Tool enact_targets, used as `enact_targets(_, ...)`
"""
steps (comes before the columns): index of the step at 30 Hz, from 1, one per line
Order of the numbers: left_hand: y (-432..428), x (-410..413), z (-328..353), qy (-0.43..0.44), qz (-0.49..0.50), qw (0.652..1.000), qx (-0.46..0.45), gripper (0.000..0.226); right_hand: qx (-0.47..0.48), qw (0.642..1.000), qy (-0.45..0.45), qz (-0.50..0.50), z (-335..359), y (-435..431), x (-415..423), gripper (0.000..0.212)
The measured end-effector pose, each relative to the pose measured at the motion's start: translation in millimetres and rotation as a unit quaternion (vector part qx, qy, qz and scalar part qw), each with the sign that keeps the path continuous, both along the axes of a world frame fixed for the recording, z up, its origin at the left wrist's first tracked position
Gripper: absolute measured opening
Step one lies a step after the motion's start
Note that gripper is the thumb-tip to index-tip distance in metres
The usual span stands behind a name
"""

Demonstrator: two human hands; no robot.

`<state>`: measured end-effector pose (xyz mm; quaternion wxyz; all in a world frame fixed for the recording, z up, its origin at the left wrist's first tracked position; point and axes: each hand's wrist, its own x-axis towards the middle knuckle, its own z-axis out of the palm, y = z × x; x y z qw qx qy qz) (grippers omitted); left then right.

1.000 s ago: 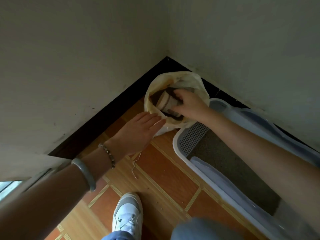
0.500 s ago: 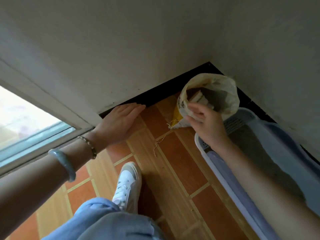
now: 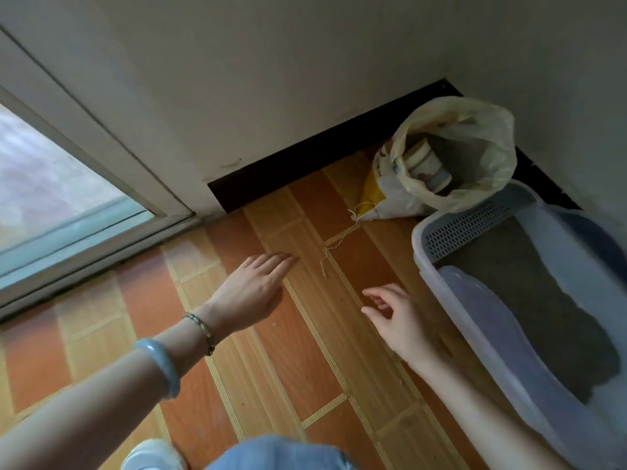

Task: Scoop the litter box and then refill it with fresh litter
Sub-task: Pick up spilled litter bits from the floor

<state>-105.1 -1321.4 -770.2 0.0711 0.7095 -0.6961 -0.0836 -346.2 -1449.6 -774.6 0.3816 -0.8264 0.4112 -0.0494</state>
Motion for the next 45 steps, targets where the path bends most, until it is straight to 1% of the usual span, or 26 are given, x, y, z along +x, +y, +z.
enact_targets(2,7,-4,-24,0.026,0.007,1.000,0.009,0.058,-0.018,1.000,0.025,0.007,-20,13,-3,0.027)
enact_targets(3,10,-6,-35,0.044,0.028,0.999,0.010,0.057,-0.019,0.999,0.031,0.007,-30,18,-5,0.025)
enact_targets(5,17,-12,-50,0.114,0.117,0.987,0.004,0.054,-0.018,0.999,0.044,0.004,-47,25,-7,0.024)
enact_targets(6,18,-16,-55,0.163,0.181,0.970,-0.004,0.052,-0.019,0.998,0.053,0.002,-54,28,-7,0.023)
enact_targets(8,20,-30,-59,0.262,0.302,0.916,-0.029,0.048,-0.023,0.997,0.071,0.006,-67,31,-6,0.023)
enact_targets(10,18,-44,-59,0.340,0.372,0.863,-0.047,0.046,-0.038,0.996,0.075,0.014,-75,31,-4,0.020)
enact_targets(15,18,-70,-64,0.472,0.453,0.750,-0.099,0.037,-0.097,0.993,0.044,0.041,-83,32,1,0.010)
enact_targets(16,19,-74,-65,0.492,0.458,0.734,-0.099,0.035,-0.101,0.993,0.041,0.043,-85,32,0,0.009)
enact_targets(19,20,-86,-67,0.539,0.459,0.701,-0.086,0.029,-0.103,0.993,0.031,0.046,-88,33,-1,0.006)
enact_targets(20,20,-88,-69,0.561,0.464,0.681,-0.085,0.027,-0.100,0.994,0.024,0.041,-87,33,0,0.004)
enact_targets(21,19,-90,-71,0.590,0.470,0.650,-0.086,0.026,-0.093,0.995,0.012,0.032,-83,33,2,0.003)
enact_targets(22,19,-91,-73,0.633,0.476,0.604,-0.091,0.025,-0.082,0.996,-0.006,0.019,-78,33,5,0.002)
enact_targets(23,17,-92,-74,0.685,0.478,0.540,-0.097,0.023,-0.074,0.997,-0.027,0.009,-71,35,10,0.001)
enact_targets(25,13,-98,-73,0.784,0.481,0.380,-0.095,0.031,-0.066,0.996,-0.066,0.012,-55,45,20,0.001)
enact_targets(26,11,-102,-71,0.814,0.484,0.311,-0.082,0.040,-0.062,0.995,-0.076,0.022,-47,53,25,0.001)
enact_targets(27,10,-106,-69,0.830,0.488,0.261,-0.064,0.050,-0.056,0.994,-0.082,0.037,-40,62,29,0.003)
enact_targets(29,11,-114,-67,0.853,0.484,0.189,-0.046,0.063,-0.045,0.993,-0.086,0.068,-37,80,36,0.007)
enact_targets(30,12,-118,-68,0.861,0.480,0.161,-0.048,0.065,-0.039,0.992,-0.086,0.082,-38,87,38,0.012)
enact_targets(31,14,-121,-69,0.863,0.482,0.139,-0.055,0.067,-0.034,0.991,-0.087,0.094,-39,92,40,0.017)
enact_targets(33,16,-125,-72,0.862,0.489,0.113,-0.071,0.066,-0.024,0.990,-0.091,0.102,-40,95,40,0.026)
enact_targets(35,20,-124,-77,0.859,0.493,0.104,-0.087,0.063,-0.033,0.992,-0.103,0.069,-38,85,37,0.029)
enact_targets(38,30,-114,-84,0.850,0.505,0.108,-0.106,0.058,-0.068,0.992,-0.104,-0.022,-41,58,31,0.021)
enact_targets(40,38,-107,-86,0.845,0.509,0.113,-0.121,0.057,-0.089,0.991,-0.073,-0.062,-51,40,29,0.020)
enact_targets(43,48,-100,-89,0.844,0.504,0.123,-0.137,0.057,-0.102,0.992,-0.024,-0.072,-70,29,28,0.021)
enact_targets(45,52,-99,-91,0.839,0.510,0.129,-0.142,0.056,-0.095,0.994,-0.013,-0.055,-79,31,30,0.020)
